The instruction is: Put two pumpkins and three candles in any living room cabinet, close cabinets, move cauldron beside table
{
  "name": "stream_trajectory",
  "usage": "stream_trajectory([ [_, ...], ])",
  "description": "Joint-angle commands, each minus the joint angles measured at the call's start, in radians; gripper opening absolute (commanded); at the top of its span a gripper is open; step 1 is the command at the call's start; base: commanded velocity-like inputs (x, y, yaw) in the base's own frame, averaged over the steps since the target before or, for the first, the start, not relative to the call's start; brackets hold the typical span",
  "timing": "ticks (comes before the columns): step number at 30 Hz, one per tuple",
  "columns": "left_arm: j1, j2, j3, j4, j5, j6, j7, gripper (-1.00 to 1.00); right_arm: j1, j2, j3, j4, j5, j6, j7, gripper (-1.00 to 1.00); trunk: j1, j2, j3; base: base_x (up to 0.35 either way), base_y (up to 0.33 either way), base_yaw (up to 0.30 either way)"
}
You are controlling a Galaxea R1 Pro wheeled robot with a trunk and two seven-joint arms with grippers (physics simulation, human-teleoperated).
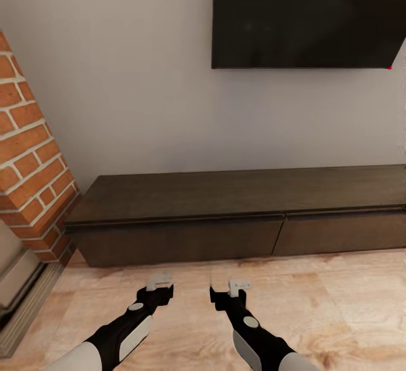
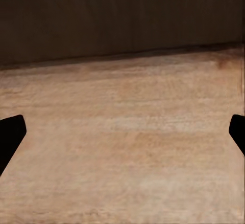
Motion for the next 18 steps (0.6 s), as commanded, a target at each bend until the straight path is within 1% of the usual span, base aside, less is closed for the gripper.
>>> stream_trajectory([
  [1,-0.001,0.002,-0.008,-0.003,0.008,0.014,0.01,1.0,-0.001,-0.001,0.005,-0.001,-0.008,0.013,-0.011,1.0,-0.001,0.0,-0.001,-0.344,0.0,0.0],
  [3,-0.002,0.008,-0.006,-0.004,0.008,0.062,0.011,1.0,-0.001,-0.002,-0.007,-0.001,-0.009,0.033,-0.017,1.0,-0.001,0.0,-0.001,-0.344,0.0,0.0],
  [4,-0.002,0.014,-0.004,-0.008,0.009,0.095,0.011,1.0,-0.001,-0.003,-0.017,-0.003,-0.011,0.044,-0.019,1.0,-0.001,0.0,-0.001,-0.343,0.0,0.0],
  [6,-0.003,0.037,0.008,-0.04,0.015,0.172,0.011,1.0,-0.001,-0.004,-0.05,-0.008,-0.011,0.091,-0.02,1.0,-0.001,0.0,-0.001,-0.283,0.0,0.0],
  [7,-0.003,0.053,0.024,-0.069,0.018,0.218,0.011,1.0,-0.001,-0.004,-0.07,-0.012,-0.011,0.129,-0.02,1.0,-0.001,0.0,-0.001,-0.156,0.0,0.0],
  [8,-0.003,0.071,0.049,-0.106,0.021,0.273,0.01,1.0,-0.001,-0.004,-0.09,-0.02,-0.01,0.171,-0.02,1.0,-0.001,0.0,-0.001,-0.1,0.0,0.0],
  [10,-0.003,0.108,0.113,-0.187,0.025,0.393,0.01,1.0,-0.001,-0.004,-0.121,-0.062,-0.009,0.247,-0.02,1.0,-0.001,0.0,-0.001,-0.052,0.0,0.0],
  [11,-0.003,0.125,0.155,-0.223,0.026,0.455,0.01,1.0,-0.001,-0.004,-0.13,-0.1,-0.009,0.278,-0.02,1.0,-0.001,0.0,-0.001,-0.026,0.0,0.0],
  [12,-0.002,0.138,0.191,-0.246,0.026,0.505,0.01,1.0,-0.001,-0.004,-0.135,-0.133,-0.009,0.301,-0.02,1.0,-0.001,0.0,-0.001,-0.017,0.0,0.0],
  [13,-0.002,0.151,0.237,-0.267,0.026,0.555,0.011,1.0,-0.001,-0.004,-0.139,-0.165,-0.008,0.321,-0.02,1.0,-0.001,0.0,-0.001,-0.009,0.0,0.0],
  [14,-0.002,0.157,0.259,-0.275,0.027,0.575,0.01,1.0,-0.001,-0.004,-0.141,-0.177,-0.009,0.329,-0.02,1.0,-0.001,0.0,-0.001,-0.005,0.0,0.0],
  [15,-0.001,0.16,0.274,-0.28,0.029,0.588,0.01,1.0,-0.001,-0.004,-0.142,-0.188,-0.009,0.337,-0.02,1.0,-0.001,0.0,0.003,-0.003,0.0,0.0],
  [18,-0.001,0.164,0.293,-0.285,0.033,0.612,0.01,1.0,-0.001,-0.005,-0.142,-0.195,-0.009,0.343,-0.02,1.0,-0.003,0.001,0.015,-0.001,0.0,0.0],
])
